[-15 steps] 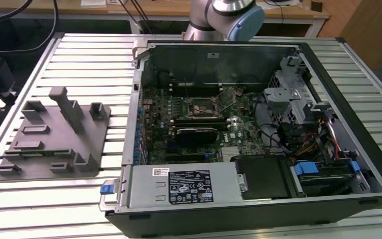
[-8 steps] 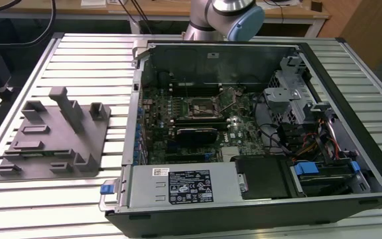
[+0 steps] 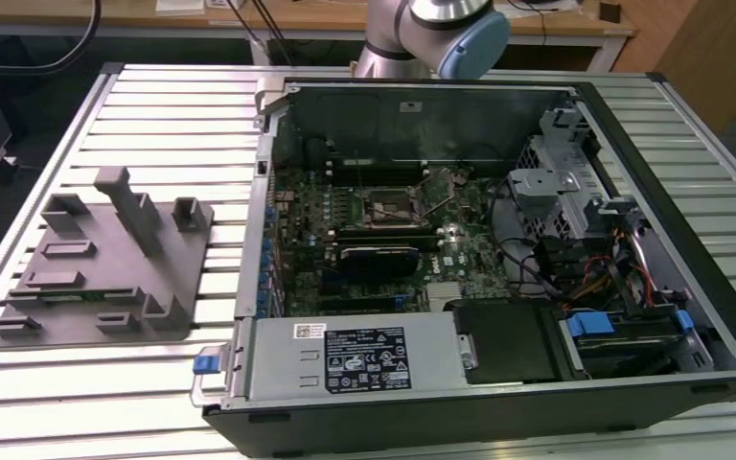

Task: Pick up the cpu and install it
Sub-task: 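Pick up the cpu and move it towards the insertion slot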

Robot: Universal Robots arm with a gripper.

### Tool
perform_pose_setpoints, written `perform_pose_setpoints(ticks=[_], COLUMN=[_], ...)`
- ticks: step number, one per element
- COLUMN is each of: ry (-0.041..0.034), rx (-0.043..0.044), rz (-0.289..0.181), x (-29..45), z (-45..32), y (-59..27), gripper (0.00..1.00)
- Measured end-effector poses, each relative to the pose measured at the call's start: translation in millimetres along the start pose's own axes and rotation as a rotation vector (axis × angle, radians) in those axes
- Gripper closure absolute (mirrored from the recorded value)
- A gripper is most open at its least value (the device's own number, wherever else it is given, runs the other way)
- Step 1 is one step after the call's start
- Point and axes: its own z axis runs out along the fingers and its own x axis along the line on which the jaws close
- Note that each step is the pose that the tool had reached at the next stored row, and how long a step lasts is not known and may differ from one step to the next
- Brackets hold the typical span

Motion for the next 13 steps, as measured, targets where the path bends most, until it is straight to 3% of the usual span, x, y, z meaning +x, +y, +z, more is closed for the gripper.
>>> perform_pose_setpoints(ticks=[13], ry=[-0.0001], rx=[0.0], rz=[0.0], x=[-1.2], z=[-27.4], y=[1.6], gripper=[0.45])
